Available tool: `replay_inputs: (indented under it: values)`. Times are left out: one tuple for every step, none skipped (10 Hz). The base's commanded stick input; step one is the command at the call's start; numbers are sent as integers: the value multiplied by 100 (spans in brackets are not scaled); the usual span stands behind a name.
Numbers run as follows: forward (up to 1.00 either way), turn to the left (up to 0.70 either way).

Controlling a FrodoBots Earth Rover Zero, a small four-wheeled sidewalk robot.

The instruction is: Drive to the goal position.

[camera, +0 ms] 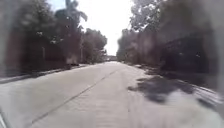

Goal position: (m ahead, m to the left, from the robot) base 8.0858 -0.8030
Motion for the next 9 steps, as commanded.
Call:
replay_inputs:
  values:
    - [100,-8]
    - [100,-9]
    - [100,3]
    - [100,3]
    - [100,3]
    - [100,3]
    - [100,3]
    - [100,3]
    - [100,3]
